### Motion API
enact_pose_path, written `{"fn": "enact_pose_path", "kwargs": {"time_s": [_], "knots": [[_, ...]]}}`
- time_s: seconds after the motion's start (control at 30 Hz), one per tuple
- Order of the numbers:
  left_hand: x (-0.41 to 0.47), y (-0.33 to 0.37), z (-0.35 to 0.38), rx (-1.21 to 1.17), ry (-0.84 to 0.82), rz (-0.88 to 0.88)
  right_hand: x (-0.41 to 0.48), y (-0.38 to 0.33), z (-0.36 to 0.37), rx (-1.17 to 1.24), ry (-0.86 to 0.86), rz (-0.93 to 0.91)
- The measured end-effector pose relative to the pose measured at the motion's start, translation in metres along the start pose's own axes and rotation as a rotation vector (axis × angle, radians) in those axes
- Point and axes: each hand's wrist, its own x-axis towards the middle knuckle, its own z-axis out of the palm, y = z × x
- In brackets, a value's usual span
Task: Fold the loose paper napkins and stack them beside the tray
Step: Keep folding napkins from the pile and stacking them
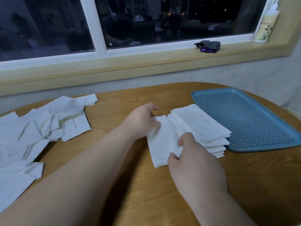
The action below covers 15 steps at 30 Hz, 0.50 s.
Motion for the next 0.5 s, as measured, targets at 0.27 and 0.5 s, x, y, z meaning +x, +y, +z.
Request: {"fn": "enact_pose_path", "kwargs": {"time_s": [0.27, 0.5], "knots": [[-0.003, -0.013, 0.005, 0.082, 0.048, 0.03, -0.002, -0.002, 0.002, -0.028, -0.133, -0.055], [-0.056, -0.014, -0.02, -0.031, 0.176, -0.012, -0.004, -0.009, 0.003, -0.012, -0.13, -0.05]]}}
